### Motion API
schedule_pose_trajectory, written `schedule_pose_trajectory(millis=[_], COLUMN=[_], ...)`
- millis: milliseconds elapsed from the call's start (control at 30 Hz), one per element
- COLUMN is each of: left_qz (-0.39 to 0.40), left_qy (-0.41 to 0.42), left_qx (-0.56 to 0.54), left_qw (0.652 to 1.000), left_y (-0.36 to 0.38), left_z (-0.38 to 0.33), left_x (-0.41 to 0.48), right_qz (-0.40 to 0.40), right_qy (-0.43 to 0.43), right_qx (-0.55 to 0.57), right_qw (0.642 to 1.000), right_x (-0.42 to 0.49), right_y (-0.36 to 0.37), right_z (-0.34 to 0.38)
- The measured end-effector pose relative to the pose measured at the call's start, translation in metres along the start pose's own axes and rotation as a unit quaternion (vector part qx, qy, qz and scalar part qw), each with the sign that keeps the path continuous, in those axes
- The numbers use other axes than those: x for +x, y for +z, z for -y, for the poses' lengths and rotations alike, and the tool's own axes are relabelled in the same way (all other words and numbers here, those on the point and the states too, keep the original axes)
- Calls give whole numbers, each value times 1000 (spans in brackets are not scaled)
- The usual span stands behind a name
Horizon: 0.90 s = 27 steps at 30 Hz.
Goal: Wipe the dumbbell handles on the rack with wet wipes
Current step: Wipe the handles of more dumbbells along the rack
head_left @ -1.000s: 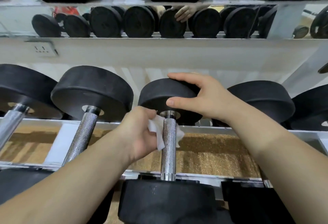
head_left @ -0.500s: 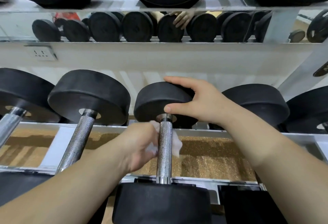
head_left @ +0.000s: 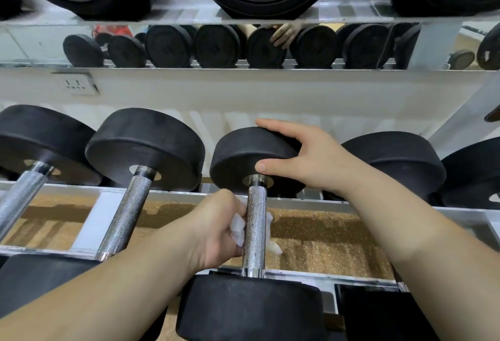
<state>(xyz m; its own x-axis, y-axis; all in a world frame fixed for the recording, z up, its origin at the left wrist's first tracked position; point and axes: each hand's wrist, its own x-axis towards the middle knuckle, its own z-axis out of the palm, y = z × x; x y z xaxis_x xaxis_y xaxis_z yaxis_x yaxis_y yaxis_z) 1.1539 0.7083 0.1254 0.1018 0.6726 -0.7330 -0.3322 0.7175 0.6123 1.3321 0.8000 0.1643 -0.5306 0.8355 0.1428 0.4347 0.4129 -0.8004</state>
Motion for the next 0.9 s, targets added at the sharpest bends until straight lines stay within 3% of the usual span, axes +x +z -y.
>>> schedule_pose_trajectory(millis=[133,233,367,467,600,700,833,900], left_qz=[25,85,32,33,106,111,55,83], left_qy=[-57,-73,45,93,33,-7,107,105], left_qx=[-62,-97,-180,-115,3,86,-64,-12], left_qw=[996,989,982,988,994,990,991,991], left_y=[-2,2,3,9,2,-3,1,1], left_z=[0,0,-15,-12,2,-3,-20,-20], left_x=[17,9,5,0,-6,-15,-17,-16], right_qz=[-3,-3,-1,1,3,4,8,7], right_qy=[0,0,2,8,4,1,5,6], right_qx=[-5,-4,-1,2,-2,-1,5,2], right_qw=[1000,1000,1000,1000,1000,1000,1000,1000], right_x=[1,1,0,-1,-3,-3,-2,-2], right_y=[-1,0,0,-1,0,0,-1,0], right_z=[0,0,1,3,8,7,5,6])
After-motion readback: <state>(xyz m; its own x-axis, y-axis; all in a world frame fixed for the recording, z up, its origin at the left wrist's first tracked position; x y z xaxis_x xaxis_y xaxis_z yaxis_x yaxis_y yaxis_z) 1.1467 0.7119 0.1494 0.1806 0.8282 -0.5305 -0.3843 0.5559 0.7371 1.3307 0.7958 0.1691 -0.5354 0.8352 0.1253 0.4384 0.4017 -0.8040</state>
